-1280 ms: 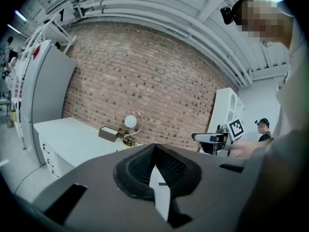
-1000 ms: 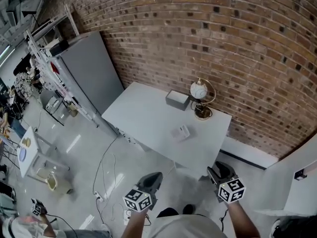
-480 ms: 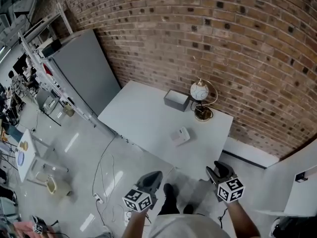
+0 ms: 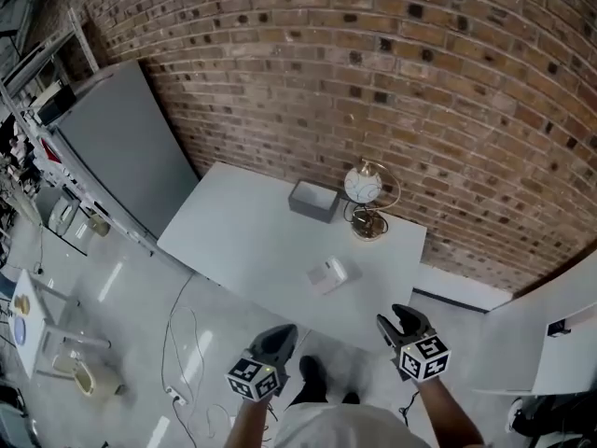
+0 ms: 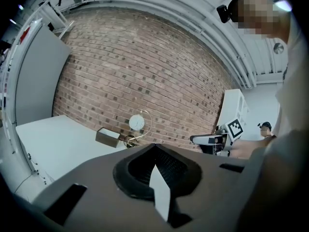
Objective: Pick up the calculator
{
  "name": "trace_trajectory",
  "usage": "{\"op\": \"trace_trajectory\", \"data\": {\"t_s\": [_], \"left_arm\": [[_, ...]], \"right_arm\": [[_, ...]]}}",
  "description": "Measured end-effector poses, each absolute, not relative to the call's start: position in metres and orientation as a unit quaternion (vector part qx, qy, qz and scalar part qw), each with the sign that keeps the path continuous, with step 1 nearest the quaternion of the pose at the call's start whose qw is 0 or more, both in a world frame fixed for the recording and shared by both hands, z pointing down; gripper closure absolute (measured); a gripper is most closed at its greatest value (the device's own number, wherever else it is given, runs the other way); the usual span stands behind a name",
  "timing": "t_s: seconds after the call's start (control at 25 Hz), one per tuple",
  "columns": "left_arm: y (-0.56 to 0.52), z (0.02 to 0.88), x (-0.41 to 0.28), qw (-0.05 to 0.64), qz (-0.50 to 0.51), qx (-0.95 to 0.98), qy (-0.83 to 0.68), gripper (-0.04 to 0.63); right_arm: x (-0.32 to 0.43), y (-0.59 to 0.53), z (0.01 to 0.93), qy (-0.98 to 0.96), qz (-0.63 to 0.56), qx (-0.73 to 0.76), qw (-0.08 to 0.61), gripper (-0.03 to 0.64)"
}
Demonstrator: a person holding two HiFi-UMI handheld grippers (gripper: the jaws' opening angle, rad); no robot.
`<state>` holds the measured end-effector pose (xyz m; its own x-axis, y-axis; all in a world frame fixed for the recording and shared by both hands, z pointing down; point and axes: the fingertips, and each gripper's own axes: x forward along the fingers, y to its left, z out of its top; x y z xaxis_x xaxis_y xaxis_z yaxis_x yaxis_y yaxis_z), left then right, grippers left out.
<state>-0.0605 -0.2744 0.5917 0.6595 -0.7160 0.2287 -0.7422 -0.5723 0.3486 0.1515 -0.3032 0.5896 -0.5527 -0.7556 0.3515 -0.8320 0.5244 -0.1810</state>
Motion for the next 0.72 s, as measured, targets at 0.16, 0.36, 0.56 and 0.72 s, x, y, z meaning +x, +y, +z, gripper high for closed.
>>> {"op": "trace_trajectory", "data": {"t_s": [0.16,0.36,0.56,0.72], "left_arm": [[-0.306,0.597,-0.074,0.214,0.036,0.893,-0.395,0.581],[-0.341,0.601,-0.09,0.21,0.046,0.903,-0.372,0.581],[-0.366,0.606,-0.101,0.213,0.051,0.911,-0.351,0.581],[-0.381,0.608,-0.11,0.219,0.049,0.912,-0.344,0.581]], "right_arm": [[0.136,-0.328,0.591,-0.858,0.167,0.47,0.124,0.42],[0.114,-0.354,0.596,-0.848,0.169,0.484,0.134,0.42],[0.101,-0.376,0.6,-0.838,0.17,0.498,0.143,0.42],[0.099,-0.39,0.603,-0.831,0.174,0.508,0.146,0.42]]}}
